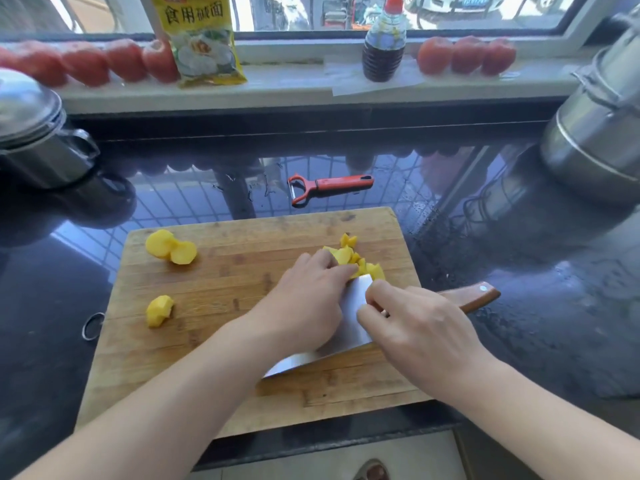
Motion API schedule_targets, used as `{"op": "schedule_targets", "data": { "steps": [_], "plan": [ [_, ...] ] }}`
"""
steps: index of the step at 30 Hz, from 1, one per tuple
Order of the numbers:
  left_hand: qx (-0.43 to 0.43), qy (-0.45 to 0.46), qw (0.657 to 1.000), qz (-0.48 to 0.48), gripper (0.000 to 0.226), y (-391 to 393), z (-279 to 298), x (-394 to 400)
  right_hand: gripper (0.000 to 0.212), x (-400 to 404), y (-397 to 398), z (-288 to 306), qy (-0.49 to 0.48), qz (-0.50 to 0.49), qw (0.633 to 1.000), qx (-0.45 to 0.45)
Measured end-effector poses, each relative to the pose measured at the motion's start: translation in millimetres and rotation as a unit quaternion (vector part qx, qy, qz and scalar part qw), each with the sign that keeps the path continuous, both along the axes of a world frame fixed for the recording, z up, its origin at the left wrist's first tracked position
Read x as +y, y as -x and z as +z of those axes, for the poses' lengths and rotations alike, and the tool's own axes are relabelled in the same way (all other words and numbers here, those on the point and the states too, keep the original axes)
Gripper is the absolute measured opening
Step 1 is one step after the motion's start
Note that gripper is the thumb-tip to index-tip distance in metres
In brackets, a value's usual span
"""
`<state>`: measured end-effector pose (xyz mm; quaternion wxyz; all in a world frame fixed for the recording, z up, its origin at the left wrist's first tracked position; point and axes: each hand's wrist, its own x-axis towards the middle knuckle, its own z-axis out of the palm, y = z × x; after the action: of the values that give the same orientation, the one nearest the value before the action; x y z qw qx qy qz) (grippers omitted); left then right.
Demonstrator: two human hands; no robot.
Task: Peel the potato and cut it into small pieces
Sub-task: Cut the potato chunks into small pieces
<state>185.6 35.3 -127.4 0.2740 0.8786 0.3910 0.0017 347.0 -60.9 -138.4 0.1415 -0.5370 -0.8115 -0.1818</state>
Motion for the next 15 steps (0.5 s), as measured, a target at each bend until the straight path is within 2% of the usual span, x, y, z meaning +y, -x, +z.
{"op": "schedule_targets", "data": {
  "steps": [3,5,8,11,13,15],
  "plan": [
    [-0.132,-0.007,0.983,0.126,0.059,10,5,7,0.027,-3,-3,2,0.028,-0.007,1.000,-0.003],
    [-0.181,0.022,0.965,0.189,0.050,28,12,4,0.028,-5,-6,2,0.041,-0.018,0.999,0.002],
    [-0.121,0.112,0.972,0.169,0.053,47,14,-5,0.028,-9,-6,4,0.051,-0.037,0.998,0.006],
    [-0.053,0.081,0.992,0.077,0.061,39,8,-5,0.028,-13,-4,8,0.056,-0.060,0.997,0.003],
    [-0.101,0.030,0.987,0.124,0.060,32,13,2,0.030,-18,-3,10,0.075,-0.078,0.994,0.013],
    [-0.188,0.029,0.953,0.235,0.051,40,28,11,0.031,-26,-5,13,0.104,-0.096,0.989,0.053]
  ]
}}
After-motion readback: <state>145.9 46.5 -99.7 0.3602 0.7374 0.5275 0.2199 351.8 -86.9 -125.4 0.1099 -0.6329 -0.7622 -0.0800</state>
